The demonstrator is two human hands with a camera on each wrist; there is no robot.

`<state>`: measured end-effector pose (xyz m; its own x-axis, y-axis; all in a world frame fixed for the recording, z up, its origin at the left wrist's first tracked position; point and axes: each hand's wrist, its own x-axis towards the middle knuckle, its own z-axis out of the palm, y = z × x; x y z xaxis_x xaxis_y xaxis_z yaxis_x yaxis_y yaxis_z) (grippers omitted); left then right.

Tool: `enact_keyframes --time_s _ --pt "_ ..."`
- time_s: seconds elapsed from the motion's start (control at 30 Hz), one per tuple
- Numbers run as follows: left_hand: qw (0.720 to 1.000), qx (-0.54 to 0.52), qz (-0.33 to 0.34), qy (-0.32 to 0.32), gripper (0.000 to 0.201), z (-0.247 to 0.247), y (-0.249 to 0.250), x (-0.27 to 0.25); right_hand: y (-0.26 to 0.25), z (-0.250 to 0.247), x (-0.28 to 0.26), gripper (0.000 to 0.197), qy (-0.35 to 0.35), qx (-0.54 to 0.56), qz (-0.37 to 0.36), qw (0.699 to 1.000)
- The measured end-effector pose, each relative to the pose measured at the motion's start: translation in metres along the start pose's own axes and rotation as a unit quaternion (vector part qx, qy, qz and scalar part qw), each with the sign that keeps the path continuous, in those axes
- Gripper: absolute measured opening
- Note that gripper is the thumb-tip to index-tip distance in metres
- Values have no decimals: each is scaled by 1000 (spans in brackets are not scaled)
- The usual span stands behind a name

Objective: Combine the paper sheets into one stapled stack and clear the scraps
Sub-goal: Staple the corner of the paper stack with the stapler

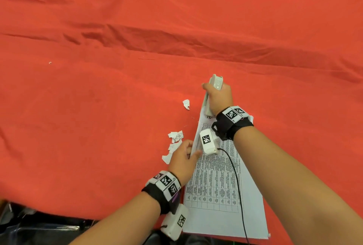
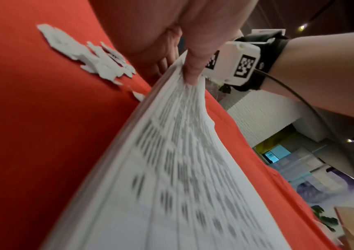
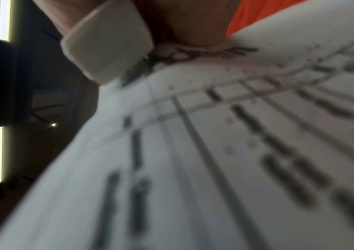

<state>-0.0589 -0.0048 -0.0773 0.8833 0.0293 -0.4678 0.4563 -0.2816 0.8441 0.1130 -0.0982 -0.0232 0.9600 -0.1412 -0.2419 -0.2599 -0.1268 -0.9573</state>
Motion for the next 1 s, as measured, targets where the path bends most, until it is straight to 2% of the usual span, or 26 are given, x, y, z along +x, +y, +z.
enact_keyframes --time_s 0.13,0.23,0.3,0.43,0.5,0.6,0.73,0.87,1.0 --pt "999 3 -25 -29 17 6 -21 -34 -8 -11 1 21 -5 18 3 1000" --pt "1000 -2 -24 -10 27 7 -24 -45 -21 -24 3 21 -23 14 1 1000" --pt "999 -3 -46 17 25 4 -19 -45 -33 -40 12 35 4 59 16 998" --pt "995 -30 -79 54 26 -27 -5 -45 -47 -97 31 57 105 119 32 987" --pt "992 -47 -90 79 24 -56 -1 -44 -41 -130 30 59 132 62 28 989" --pt "983 -44 -118 133 23 -115 -7 -35 -14 -181 18 29 133 -116 43 983" --pt "968 9 -155 195 23 -200 -27 -20 40 -226 -5 31 135 -248 56 958" --pt "955 88 -185 214 25 -248 -33 -14 91 -242 -26 22 140 -305 98 937" --pt "942 153 -203 219 31 -261 -33 -4 110 -243 -35 23 149 -327 107 927"
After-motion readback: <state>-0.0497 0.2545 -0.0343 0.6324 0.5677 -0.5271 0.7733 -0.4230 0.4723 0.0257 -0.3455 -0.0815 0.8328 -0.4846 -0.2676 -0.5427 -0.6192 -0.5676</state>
